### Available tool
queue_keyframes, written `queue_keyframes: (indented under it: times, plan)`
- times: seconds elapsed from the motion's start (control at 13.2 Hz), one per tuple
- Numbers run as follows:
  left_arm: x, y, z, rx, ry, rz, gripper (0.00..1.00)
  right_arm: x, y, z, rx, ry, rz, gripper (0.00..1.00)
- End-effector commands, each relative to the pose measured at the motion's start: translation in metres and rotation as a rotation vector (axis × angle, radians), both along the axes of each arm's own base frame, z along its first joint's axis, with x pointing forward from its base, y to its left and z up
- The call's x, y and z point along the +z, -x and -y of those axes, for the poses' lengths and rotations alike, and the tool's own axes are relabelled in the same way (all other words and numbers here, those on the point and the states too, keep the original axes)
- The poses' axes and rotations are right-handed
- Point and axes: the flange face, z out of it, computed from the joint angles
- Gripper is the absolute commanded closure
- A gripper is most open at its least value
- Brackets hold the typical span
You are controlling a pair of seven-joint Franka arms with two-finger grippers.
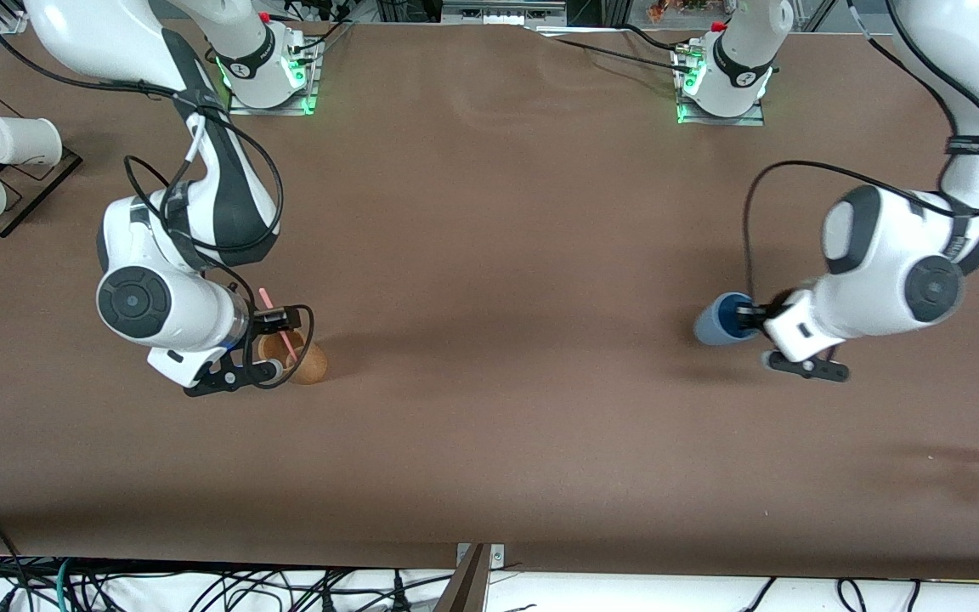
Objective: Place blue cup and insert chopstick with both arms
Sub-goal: 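Carry the blue cup toward the table middle while the right gripper grasps the chopstick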
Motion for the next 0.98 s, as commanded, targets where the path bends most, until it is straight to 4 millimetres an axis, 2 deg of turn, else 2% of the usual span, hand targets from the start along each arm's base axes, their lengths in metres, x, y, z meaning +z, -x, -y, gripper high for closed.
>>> queue_keyframes:
  times: [0.0,0.08,0.15,0.23,0.3,0.38,0.45,0.53,0.68,0.83,0.91]
  plan:
    - [-0.016,0.019,0.107,0.202,0.014,-0.031,1.00,-0.003,-0.004,-0.001,-0.017,-0.012,-0.004,0.29]
    - [-0.031,0.032,0.152,0.231,0.012,-0.036,1.00,-0.008,-0.002,0.000,-0.017,-0.010,-0.011,0.30]
    - [-0.045,0.042,0.179,0.273,0.012,-0.042,1.00,-0.015,0.001,0.001,-0.018,-0.006,-0.026,0.37]
    - [-0.056,0.043,0.188,0.315,0.017,-0.045,1.00,-0.018,0.003,0.001,-0.018,-0.005,-0.035,0.44]
    - [-0.068,0.048,0.199,0.313,0.022,-0.051,1.00,-0.021,0.005,0.001,-0.018,-0.003,-0.041,0.46]
    - [-0.075,0.051,0.203,0.307,0.019,-0.060,0.71,-0.023,0.006,0.002,-0.018,-0.001,-0.047,0.50]
    - [-0.074,0.047,0.196,0.312,0.007,-0.051,0.01,-0.028,0.008,0.003,-0.019,0.001,-0.056,0.50]
    - [-0.068,0.045,0.190,0.311,0.000,-0.048,0.00,-0.029,0.010,0.003,-0.021,0.000,-0.061,0.52]
    - [-0.033,0.049,0.187,0.294,-0.031,-0.052,0.00,-0.033,0.015,0.002,-0.026,-0.010,-0.077,0.55]
    - [0.030,0.048,0.172,0.274,-0.080,-0.062,0.00,-0.033,0.015,0.002,-0.026,-0.009,-0.081,0.60]
    - [0.070,0.046,0.161,0.256,-0.110,-0.081,0.00,-0.033,0.016,0.003,-0.027,-0.009,-0.084,0.65]
